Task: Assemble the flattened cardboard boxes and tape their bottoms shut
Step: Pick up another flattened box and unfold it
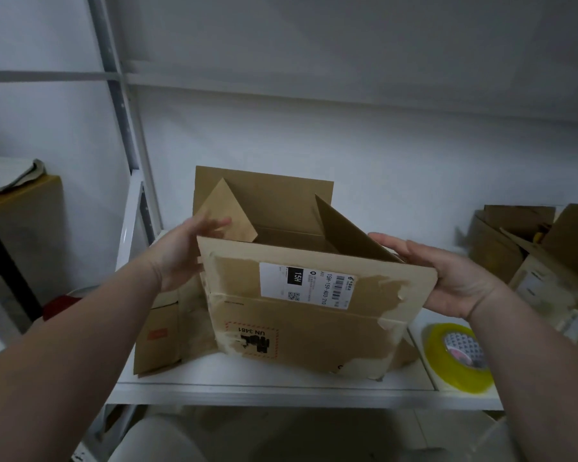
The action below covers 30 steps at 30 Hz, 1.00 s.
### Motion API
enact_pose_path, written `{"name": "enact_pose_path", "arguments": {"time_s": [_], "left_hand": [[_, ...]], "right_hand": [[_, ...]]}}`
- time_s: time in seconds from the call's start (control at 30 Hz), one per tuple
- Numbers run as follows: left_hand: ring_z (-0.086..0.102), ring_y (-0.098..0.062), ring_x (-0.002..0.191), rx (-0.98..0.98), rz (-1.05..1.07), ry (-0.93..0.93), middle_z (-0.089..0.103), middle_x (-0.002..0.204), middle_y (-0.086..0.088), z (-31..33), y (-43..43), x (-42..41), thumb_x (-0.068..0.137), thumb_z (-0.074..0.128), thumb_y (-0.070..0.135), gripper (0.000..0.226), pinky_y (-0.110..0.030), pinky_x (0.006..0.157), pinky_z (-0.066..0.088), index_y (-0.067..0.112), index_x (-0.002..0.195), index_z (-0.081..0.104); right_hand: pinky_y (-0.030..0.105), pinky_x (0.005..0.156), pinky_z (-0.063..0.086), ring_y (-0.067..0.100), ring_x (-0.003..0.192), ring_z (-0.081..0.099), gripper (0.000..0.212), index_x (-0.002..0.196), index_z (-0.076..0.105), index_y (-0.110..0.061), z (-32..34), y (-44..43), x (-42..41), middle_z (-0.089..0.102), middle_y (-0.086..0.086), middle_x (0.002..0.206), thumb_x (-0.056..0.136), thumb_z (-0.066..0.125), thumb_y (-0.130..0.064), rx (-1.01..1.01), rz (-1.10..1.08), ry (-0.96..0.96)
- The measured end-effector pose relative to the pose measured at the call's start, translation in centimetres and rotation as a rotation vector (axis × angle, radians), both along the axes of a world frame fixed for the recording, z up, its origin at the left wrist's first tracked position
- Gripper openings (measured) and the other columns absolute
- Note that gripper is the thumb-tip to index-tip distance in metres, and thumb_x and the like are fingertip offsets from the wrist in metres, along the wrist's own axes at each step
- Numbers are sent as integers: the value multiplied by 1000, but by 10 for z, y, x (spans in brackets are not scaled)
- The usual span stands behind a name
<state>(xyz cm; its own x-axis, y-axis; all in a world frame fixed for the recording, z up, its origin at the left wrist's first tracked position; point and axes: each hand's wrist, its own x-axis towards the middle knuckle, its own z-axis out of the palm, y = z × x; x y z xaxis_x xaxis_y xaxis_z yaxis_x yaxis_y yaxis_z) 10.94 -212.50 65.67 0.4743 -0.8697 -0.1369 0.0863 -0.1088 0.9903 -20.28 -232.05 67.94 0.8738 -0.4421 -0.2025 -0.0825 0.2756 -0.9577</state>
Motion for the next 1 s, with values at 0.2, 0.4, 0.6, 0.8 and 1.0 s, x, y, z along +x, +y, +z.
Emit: {"name": "enact_pose_path", "arguments": {"time_s": [0.2, 0.4, 0.6, 0.8, 1.0], "left_hand": [[59, -20, 100, 182, -162, -37, 59, 116, 3, 8, -11, -13, 35, 83, 66, 112, -35, 74, 49, 34, 136, 47], [4, -24, 147, 269, -345, -263, -2, 159, 15, 2, -18, -22, 32, 88, 56, 114, -55, 117, 15, 52, 135, 40], [16, -26, 144, 393, -329, -723, 8, 157, 7, 3, -27, -30, 71, 71, 52, 101, -43, 118, 20, 36, 152, 13], [41, -29, 126, 516, -146, -1171, 19, 150, -13, -17, -47, -28, 82, 70, 39, 114, -36, 102, 39, 23, 149, -21], [34, -26, 135, 436, -286, -1327, 5, 159, -7, -15, -33, -31, 84, 68, 19, 110, -33, 110, 32, 28, 149, -20]], "right_hand": [[33, 77, 49, 19, 95, 64, 30, 117, 66, -29, 34, -5, -4, 71, 5, 106, 89, 60, -20, -447, -156, 444], [31, 68, 58, 23, 84, 69, 41, 122, 63, -23, 35, 12, 34, 65, 6, 110, 84, 68, -8, -805, -92, 827], [26, 58, 46, 19, 69, 54, 11, 90, 62, -12, 25, 33, 68, 57, 7, 86, 84, 53, -9, -1303, -124, 1022], [24, 53, 36, 17, 67, 46, 7, 90, 49, -12, 17, 48, 72, 41, 2, 75, 88, 47, -6, -1447, -82, 1122], [31, 73, 43, 29, 99, 58, 28, 112, 61, -6, 25, 42, 71, 58, 11, 105, 91, 43, -2, -1492, -312, 1079]]}}
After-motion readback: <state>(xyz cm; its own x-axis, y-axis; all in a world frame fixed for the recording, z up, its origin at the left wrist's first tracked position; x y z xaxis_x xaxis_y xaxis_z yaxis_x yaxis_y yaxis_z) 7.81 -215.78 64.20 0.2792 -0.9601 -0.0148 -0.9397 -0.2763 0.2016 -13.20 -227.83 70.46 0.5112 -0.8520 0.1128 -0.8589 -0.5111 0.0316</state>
